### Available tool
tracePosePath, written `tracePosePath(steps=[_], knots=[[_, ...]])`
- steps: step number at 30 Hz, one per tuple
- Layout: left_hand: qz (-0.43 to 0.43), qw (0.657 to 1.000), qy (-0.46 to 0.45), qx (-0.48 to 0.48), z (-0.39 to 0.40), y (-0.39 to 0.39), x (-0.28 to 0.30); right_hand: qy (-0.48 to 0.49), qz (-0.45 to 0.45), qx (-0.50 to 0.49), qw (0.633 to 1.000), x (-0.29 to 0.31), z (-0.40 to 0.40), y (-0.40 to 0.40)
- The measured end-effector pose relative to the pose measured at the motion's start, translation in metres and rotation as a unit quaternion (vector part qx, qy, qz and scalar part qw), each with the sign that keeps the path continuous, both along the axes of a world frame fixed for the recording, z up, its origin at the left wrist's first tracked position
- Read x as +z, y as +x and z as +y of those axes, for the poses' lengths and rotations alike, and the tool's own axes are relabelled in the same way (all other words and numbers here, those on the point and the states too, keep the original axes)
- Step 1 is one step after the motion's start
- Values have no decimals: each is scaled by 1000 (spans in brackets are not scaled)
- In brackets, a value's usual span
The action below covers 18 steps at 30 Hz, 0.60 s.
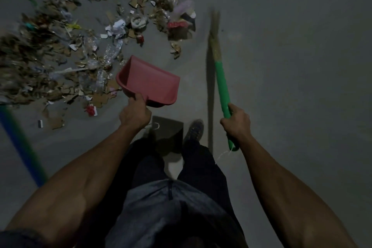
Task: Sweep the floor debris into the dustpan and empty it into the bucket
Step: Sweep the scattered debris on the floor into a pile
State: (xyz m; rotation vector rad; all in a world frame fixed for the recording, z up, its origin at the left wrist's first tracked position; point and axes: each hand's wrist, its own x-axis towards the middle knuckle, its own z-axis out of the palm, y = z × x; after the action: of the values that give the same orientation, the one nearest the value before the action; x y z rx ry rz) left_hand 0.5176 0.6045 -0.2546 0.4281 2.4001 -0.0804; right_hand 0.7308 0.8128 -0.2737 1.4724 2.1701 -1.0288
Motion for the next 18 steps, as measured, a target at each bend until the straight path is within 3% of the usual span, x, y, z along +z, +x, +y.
tracePosePath(steps=[5, 9, 13, 18], knots=[[1, 1000, 20, 23, -13, -34, -8, -13, -45, -97, 994, -7, 17, -32], [-3, 998, 46, 34, -28, -79, -18, -9, -64, -93, 994, -21, 21, -91], [-14, 997, 64, 34, -48, -135, -29, -18, -78, -32, 996, -38, 9, -177], [-39, 995, 60, 66, -79, -203, -49, -16, -112, 144, 983, -57, -17, -299]])
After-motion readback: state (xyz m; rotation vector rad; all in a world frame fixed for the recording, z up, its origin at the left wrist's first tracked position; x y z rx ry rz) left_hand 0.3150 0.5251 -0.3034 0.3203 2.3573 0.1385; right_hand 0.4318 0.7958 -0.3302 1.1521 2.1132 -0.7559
